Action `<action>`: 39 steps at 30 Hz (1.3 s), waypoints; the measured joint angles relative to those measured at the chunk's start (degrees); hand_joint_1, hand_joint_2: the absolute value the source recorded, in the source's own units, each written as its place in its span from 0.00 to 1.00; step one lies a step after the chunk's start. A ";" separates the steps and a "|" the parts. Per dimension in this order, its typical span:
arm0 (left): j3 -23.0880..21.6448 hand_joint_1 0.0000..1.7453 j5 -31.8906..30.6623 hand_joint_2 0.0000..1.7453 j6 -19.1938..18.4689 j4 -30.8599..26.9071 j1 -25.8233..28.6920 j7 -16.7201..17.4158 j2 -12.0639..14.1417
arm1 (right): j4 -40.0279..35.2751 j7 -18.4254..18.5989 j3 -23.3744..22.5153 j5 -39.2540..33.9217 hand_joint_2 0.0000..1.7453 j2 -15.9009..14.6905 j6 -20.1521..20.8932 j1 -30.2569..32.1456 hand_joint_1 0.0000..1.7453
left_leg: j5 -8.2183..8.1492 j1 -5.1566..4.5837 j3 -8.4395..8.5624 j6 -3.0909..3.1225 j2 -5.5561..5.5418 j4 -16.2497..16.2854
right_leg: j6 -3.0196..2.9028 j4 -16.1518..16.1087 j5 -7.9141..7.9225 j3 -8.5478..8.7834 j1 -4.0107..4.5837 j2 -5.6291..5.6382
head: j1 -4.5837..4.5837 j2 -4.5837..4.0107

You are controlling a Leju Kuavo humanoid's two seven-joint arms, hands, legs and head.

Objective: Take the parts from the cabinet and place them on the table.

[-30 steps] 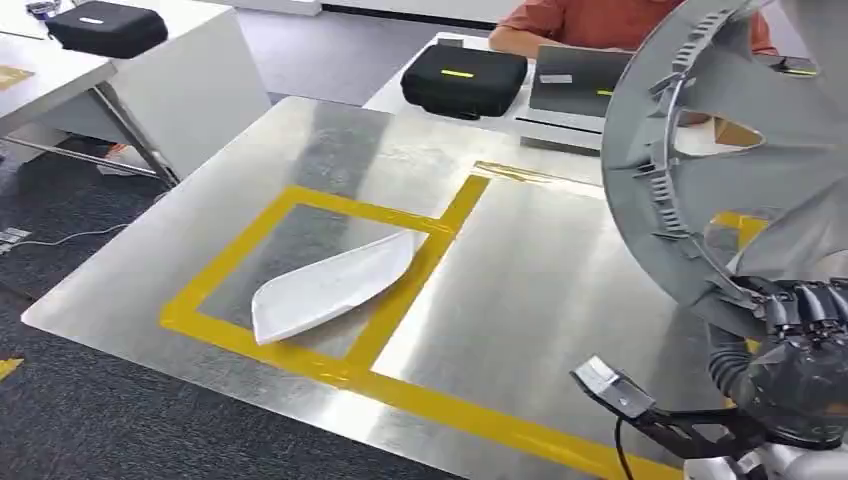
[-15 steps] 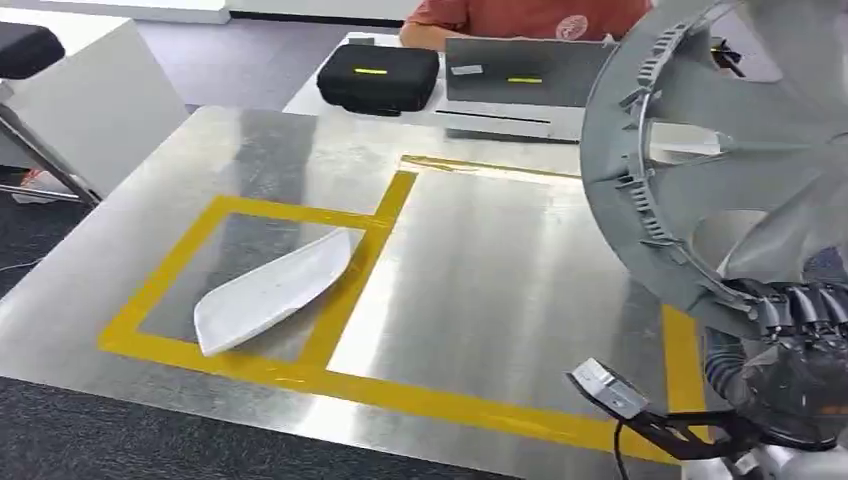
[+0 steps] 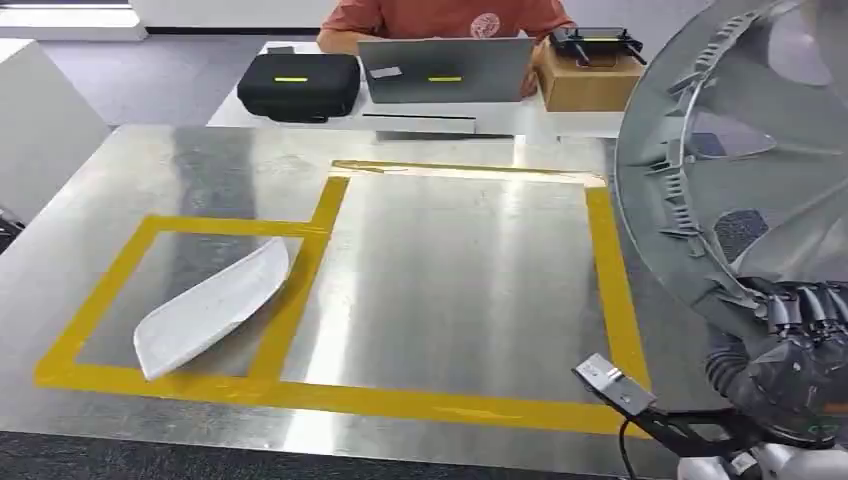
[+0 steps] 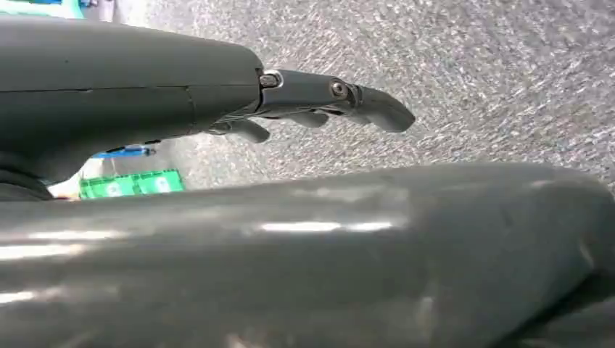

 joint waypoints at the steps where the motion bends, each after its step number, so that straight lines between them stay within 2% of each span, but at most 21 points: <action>1: 0.00 0.00 -0.04 0.00 0.37 0.00 0.07 0.00 0.00 | 0.45 -0.11 0.26 0.00 1.00 -0.50 0.00 0.27 1.00 | 0.05 -0.11 -0.02 0.07 0.01 0.01 | 0.31 -0.18 0.10 0.02 -0.14 0.07 | 0.00 0.00; 2: 0.00 0.00 -0.24 0.00 0.59 0.00 0.12 -0.30 -0.02 | 1.00 -0.61 0.30 0.00 1.00 -0.70 0.00 0.76 1.00 | 0.30 -0.11 0.02 0.36 0.07 -0.27 | 0.73 -0.53 0.29 0.10 -0.13 0.15 | -0.05 0.00; 3: -0.04 0.00 -0.46 0.00 0.55 0.00 0.14 -0.88 -0.42 | 1.33 -0.90 0.30 0.00 1.00 -0.94 0.00 1.30 1.00 | 1.16 0.71 0.24 0.48 0.41 -1.53 | 0.87 -0.12 -0.01 -0.34 0.00 -0.12 | -0.02 0.00; 4: -0.04 0.00 -0.77 0.00 0.39 0.00 0.21 -1.62 -0.04 | 1.79 -1.09 0.30 0.00 1.00 -1.27 0.00 1.71 1.00 | 1.39 0.60 0.34 0.75 0.64 -1.83 | 1.03 1.01 -1.23 -1.08 0.21 -2.05 | 0.18 0.00; 6: -0.09 0.00 -0.90 0.00 0.11 0.02 0.55 -2.69 0.07 | 2.93 -1.47 0.35 0.02 1.00 -1.70 0.00 1.73 1.00 | 1.58 0.57 -0.08 1.02 1.23 -1.77 | 1.52 9.00 -5.89 -4.74 -0.07 -3.83 | 0.57 0.00; 8: -0.09 0.00 -0.92 0.00 0.06 0.07 0.89 -2.95 0.17 | 3.72 -1.68 0.50 0.11 1.00 -1.97 0.00 2.26 1.00 | 1.57 0.52 -0.27 1.02 1.93 -1.75 | 2.05 16.82 -8.79 -8.13 -0.27 -4.15 | 0.50 0.00; 9: -0.09 0.00 -0.92 0.00 0.06 0.07 0.96 -2.95 0.22 | 4.13 -1.68 0.54 0.09 1.00 -2.12 0.00 2.50 1.00 | 1.58 0.54 -0.27 1.00 2.12 -1.73 | 2.21 16.90 -8.20 -8.04 -0.34 -4.22 | 0.57 0.00; 10: -0.09 0.00 -0.92 0.00 0.06 0.07 1.04 -2.97 0.24 | 4.44 -1.66 0.54 0.09 1.00 -2.23 0.00 2.67 1.00 | 1.57 0.59 -0.23 0.93 2.20 -1.69 | 2.38 14.56 -6.50 -6.58 -0.47 -4.34 | 0.55 0.00; 12: -0.11 0.00 -1.07 0.00 0.04 0.07 1.02 -3.04 0.22 | 4.94 -1.68 0.61 0.09 1.00 -2.40 0.00 2.82 1.00 | 1.30 0.76 -0.25 0.48 2.27 -1.16 | 2.54 3.71 -1.60 -0.48 -0.77 -4.94 | 0.55 0.00; 13: -0.11 0.00 -1.09 0.00 0.04 0.07 1.00 -3.08 0.33 | 5.09 -1.68 0.63 0.09 1.00 -2.40 0.00 2.76 1.00 | 1.02 0.66 -0.34 0.05 2.28 -0.74 | 2.66 -0.48 -1.86 1.69 -0.80 -5.61 | 0.59 0.00; 14: -0.11 0.00 -1.25 0.00 0.04 0.07 1.00 -3.10 0.42 | 5.31 -1.66 0.70 0.09 1.00 -2.40 0.00 2.78 1.00 | 0.74 0.32 -0.55 -0.34 2.21 -0.17 | 1.99 -0.77 -1.89 1.91 -0.58 -5.23 | 0.59 0.00; 15: -0.13 0.00 -1.27 0.00 0.02 0.07 1.03 -3.13 0.48 | 5.38 -1.33 0.74 0.04 1.00 -2.40 -0.02 2.82 1.00 | 0.65 0.26 -0.68 -0.26 2.19 -0.01 | 1.83 -0.77 -1.62 2.27 -0.77 -5.08 | 0.39 0.00; 16: -0.13 0.00 -1.35 0.00 0.02 0.07 1.12 -3.13 0.59 | 5.59 -0.55 0.89 0.04 1.00 -2.42 0.00 2.85 1.00 | 0.79 0.20 -0.70 0.51 2.18 0.02 | 1.89 -0.74 -1.57 2.19 -0.72 -5.08 | 0.44 0.00; 17: -0.13 0.00 -1.44 0.00 0.02 0.07 1.12 -3.21 0.59 | 5.86 0.37 1.22 0.07 1.00 -2.80 0.00 2.95 1.00 | 0.91 0.21 -0.68 0.82 2.18 -0.01 | 1.85 -0.74 -1.54 2.19 -0.60 -4.99 | 0.41 0.00; 19: -0.13 0.00 -1.68 0.00 0.04 0.07 1.12 -3.28 0.68 | 6.76 2.93 2.34 0.07 1.00 -3.23 0.00 3.00 1.00 | 1.00 0.27 -0.56 0.91 2.19 -0.22 | 1.76 -0.73 -1.56 2.18 -0.48 -4.92 | 0.39 0.00; 22: -0.13 0.00 -1.86 0.00 0.13 0.07 1.12 -3.28 0.70 | 9.48 11.86 5.58 -0.19 1.00 -7.13 1.28 3.39 1.00 | 1.16 0.36 -0.54 0.64 2.19 -0.55 | 1.51 -0.70 -1.62 2.19 -0.33 -4.91 | 0.44 0.00; 24: -0.13 0.00 -1.92 0.00 0.24 0.07 1.12 -3.26 0.70 | 11.02 17.36 8.59 -2.19 1.00 -10.89 3.26 3.68 1.00 | 1.22 0.43 -0.55 0.11 2.19 -0.65 | 1.25 -0.62 -1.69 2.17 -0.25 -4.92 | 0.46 0.00; 26: -0.13 0.00 -2.12 0.00 0.30 0.07 1.12 -3.21 0.68 | 12.45 20.71 11.92 -5.00 1.00 -14.83 5.09 3.77 1.00 | 1.21 0.48 -0.58 -0.70 2.19 -0.69 | 1.22 -0.56 -1.69 2.06 -0.24 -4.90 | 0.44 0.00; 27: -0.13 0.00 -2.40 0.00 0.35 0.07 1.12 -3.13 0.68 | 13.04 22.11 13.89 -6.53 1.00 -16.95 6.01 3.77 1.00 | 1.24 0.49 -0.57 -0.76 2.19 -0.69 | 1.18 -0.56 -1.67 2.02 -0.24 -4.89 | 0.44 0.00; 32: -0.13 0.00 -2.71 0.00 0.37 0.07 1.16 -2.99 0.70 | 14.71 24.17 19.72 -9.33 1.00 -23.50 7.61 3.76 1.00 | 1.26 0.46 -0.67 -0.85 2.20 -0.67 | 1.18 -0.56 -1.64 1.95 -0.31 -4.95 | 0.48 0.00; 39: -0.13 0.00 -2.93 0.00 0.37 0.07 1.16 -2.99 0.70 | 15.87 24.30 22.95 -9.94 1.00 -27.25 8.15 3.61 1.00 | 1.23 0.26 -0.74 -0.84 2.19 -0.60 | 1.20 -0.59 -1.63 1.95 -0.52 -4.97 | 0.46 0.00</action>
